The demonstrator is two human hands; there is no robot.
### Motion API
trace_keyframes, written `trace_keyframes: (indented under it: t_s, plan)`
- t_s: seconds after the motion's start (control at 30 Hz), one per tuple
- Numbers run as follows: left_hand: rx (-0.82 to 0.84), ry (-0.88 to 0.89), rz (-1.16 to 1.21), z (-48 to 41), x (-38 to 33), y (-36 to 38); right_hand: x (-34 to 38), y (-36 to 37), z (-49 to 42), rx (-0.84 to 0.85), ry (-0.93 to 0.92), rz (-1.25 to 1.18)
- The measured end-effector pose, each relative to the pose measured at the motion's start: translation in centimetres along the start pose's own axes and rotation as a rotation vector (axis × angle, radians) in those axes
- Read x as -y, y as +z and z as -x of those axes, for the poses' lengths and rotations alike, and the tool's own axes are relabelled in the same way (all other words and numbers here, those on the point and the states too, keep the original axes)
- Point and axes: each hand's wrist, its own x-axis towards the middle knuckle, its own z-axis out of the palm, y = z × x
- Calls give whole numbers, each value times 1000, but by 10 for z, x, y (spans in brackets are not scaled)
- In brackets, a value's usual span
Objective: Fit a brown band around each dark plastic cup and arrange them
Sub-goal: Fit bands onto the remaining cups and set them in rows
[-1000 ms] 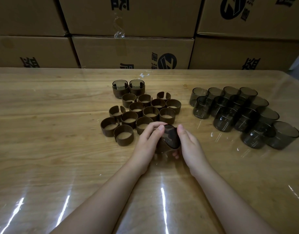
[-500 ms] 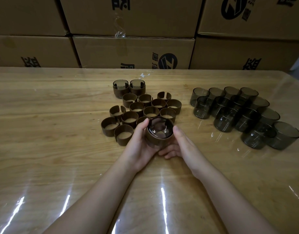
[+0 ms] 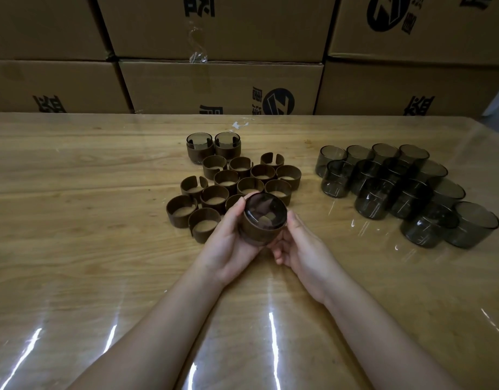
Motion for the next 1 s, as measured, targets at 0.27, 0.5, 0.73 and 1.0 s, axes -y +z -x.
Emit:
trace_keyframes:
  t_s: [0.27,0.5,0.73,1.0]
  plan:
    - [-101,8,-115,-1,3,2,0,-5,-3,-42,-62,124]
    - [-154,119,-626,3,14,10,3,-10,6,-140,-450,809]
    - [-88,156,-500,0,11,5,8,-18,-5,-143,-153,-396]
    - [-32,197,-551,-4,19,0,3,-19,-7,10,-130,-426]
